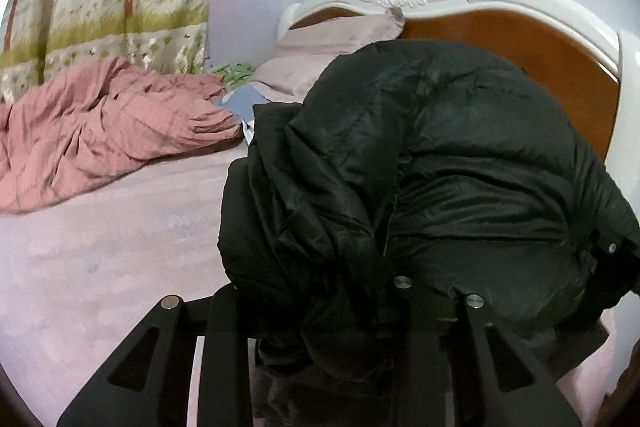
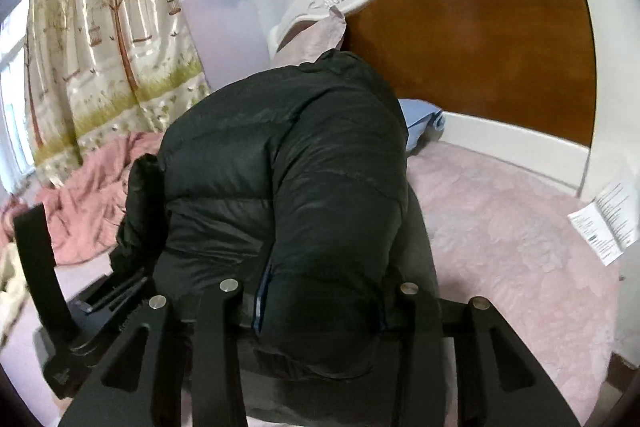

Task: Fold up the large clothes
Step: 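Carry the jacket bundle with both grippers toward the bed headboard, then lower the bundle onto the folded dark clothes and open both grippers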

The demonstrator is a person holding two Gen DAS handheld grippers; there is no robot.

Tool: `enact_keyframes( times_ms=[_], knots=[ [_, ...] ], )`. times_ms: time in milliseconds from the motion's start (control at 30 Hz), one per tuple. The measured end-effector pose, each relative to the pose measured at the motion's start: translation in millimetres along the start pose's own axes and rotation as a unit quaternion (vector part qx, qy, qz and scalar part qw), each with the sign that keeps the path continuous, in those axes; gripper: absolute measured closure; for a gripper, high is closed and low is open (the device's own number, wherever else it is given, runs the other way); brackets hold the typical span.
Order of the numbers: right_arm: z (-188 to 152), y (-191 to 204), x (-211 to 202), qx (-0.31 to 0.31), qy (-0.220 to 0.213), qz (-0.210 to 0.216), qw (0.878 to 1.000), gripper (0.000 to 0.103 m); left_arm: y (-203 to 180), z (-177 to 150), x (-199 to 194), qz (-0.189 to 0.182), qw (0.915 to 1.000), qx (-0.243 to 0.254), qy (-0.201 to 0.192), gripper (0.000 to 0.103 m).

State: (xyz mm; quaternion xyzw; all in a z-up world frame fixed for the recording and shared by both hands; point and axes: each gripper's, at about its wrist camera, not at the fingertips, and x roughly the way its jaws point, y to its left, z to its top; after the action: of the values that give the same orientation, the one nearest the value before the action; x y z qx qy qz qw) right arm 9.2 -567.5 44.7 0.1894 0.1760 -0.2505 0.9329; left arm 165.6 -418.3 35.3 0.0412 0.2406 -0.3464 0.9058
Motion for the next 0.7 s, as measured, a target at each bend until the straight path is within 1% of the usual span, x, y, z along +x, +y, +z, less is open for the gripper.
enact_keyframes(
  times_ms=[100,133,167,200,233,300,333,367,400,433,533,567,633,667,700],
  knots=[
    [1.3,-2.3,-4.3,0.014,0.007,0.009,1.0,0.061,0.8,1.1,-8.9,-0.001,0.9999,0.01,0.0,0.069],
    [1.2,-1.8,-5.7,0.013,0.006,0.004,1.0,0.06,-0.5,2.6,-12.6,0.002,0.9999,0.013,0.0,0.066],
    [1.1,-0.8,-7.7,0.013,0.002,-0.005,1.0,0.059,0.3,6.2,-12.9,0.005,0.9999,0.015,0.0,0.06],
    [0.3,-0.8,-9.4,0.015,-0.002,-0.012,1.0,0.054,-0.8,7.7,-16.6,0.01,0.9998,0.018,-0.002,0.051],
    [-0.8,-0.4,-12.5,0.018,-0.009,-0.024,1.0,0.051,-1.9,8.8,-21.4,0.019,0.9995,0.025,-0.007,0.048],
    [-0.4,1.6,-22.0,0.01,-0.032,-0.056,0.998,0.035,-2.5,10.1,-33.6,0.034,0.9983,0.041,-0.024,0.035],
    [0.5,4.7,-30.3,-0.002,-0.056,-0.083,0.995,0.031,-1.3,10.6,-40.5,0.04,0.9975,0.047,-0.033,0.031],
    [0.8,7.2,-38.7,-0.012,-0.079,-0.105,0.991,0.025,1.3,11.4,-48.4,0.043,0.9969,0.051,-0.044,0.025],
    [1.1,10.3,-48.0,-0.02,-0.1,-0.12,0.988,0.024,4.8,12.3,-57.1,0.041,0.9963,0.052,-0.055,0.024],
    [1.8,14.1,-58.5,-0.022,-0.117,-0.119,0.986,0.024,7.6,13.5,-64.9,0.04,0.9958,0.052,-0.064,0.023],
    [5.3,22.5,-74.5,-0.01,-0.125,-0.075,0.989,0.024,15.9,19.2,-90.8,0.038,0.9936,0.049,-0.094,0.023],
    [6.1,28.9,-79.4,-0.015,-0.131,-0.07,0.989,0.024,17.6,20.6,-99.4,0.038,0.9923,0.053,-0.106,0.02],
    [6.0,41.7,-86.5,-0.035,-0.142,-0.073,0.987,0.018,18.9,20.9,-117.5,0.044,0.9883,0.067,-0.13,0.012],
    [5.0,49.0,-89.7,-0.046,-0.148,-0.072,0.985,0.015,20.4,21.2,-124.7,0.049,0.9861,0.073,-0.141,0.003],
    [3.5,55.5,-92.6,-0.055,-0.153,-0.069,0.984,0.013,21.7,19.4,-133.6,0.054,0.9835,0.077,-0.155,0.0]
  ],
)
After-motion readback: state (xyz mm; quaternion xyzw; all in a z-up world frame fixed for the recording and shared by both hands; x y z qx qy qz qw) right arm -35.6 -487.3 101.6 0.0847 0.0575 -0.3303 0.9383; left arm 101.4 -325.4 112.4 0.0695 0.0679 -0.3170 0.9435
